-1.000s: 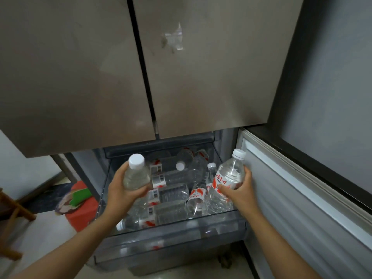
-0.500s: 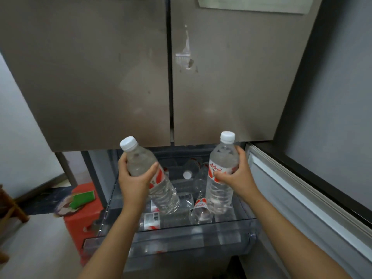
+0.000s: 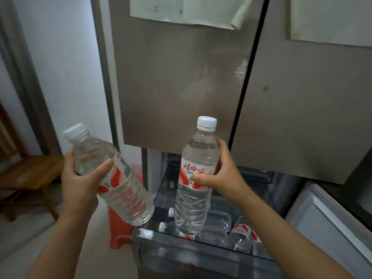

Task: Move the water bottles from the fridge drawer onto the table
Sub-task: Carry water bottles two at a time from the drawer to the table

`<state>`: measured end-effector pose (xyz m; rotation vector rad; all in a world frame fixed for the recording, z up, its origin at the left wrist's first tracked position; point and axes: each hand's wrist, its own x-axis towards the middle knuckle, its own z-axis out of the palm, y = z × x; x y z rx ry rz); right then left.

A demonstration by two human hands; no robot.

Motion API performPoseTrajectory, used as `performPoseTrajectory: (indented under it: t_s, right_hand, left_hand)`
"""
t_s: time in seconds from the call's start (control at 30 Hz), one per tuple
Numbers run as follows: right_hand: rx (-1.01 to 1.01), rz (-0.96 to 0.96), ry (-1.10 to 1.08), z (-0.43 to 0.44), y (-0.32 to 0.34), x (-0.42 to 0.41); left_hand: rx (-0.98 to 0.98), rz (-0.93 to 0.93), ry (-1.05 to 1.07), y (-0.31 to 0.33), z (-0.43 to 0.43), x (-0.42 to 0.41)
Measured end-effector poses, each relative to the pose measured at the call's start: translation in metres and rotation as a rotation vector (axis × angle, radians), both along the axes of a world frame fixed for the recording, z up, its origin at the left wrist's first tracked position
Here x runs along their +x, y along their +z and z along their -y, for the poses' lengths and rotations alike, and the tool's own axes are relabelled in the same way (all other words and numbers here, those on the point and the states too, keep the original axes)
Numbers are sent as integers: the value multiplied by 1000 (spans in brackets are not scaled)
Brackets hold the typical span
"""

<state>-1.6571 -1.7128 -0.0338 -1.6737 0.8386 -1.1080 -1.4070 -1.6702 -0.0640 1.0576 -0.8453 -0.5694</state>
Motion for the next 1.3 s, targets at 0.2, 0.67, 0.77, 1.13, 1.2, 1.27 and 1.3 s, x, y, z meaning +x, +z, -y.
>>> performPoseTrajectory:
  t_s: [0.2,0.67,0.77,1.13,1.2,1.27,1.3]
  right_hand:
    - [84,-98,271,21,-30,95]
    - [290,-265,657,13,-106,210]
    - [263,-300,772,19,-112,213]
    - [250,-357,1101,37,-133,204]
    - [242,-374,1164,25,-137,207]
    - [222,-391,1224,10,-140,212]
    - [212,-393,1252,2,-141,216]
  left_hand:
    - [139,4,273,-23,-46,63]
    - [506,56,545,-102,-135,110]
    - [521,37,641,-101,-141,92]
    - [508,-79,1060,-103,-180,4]
    - [527,-104,1131,-105,-198,-12]
    - [548,-125,1190,-104,-218,-25]
    - [557,-134,1227,-102,-228,-31]
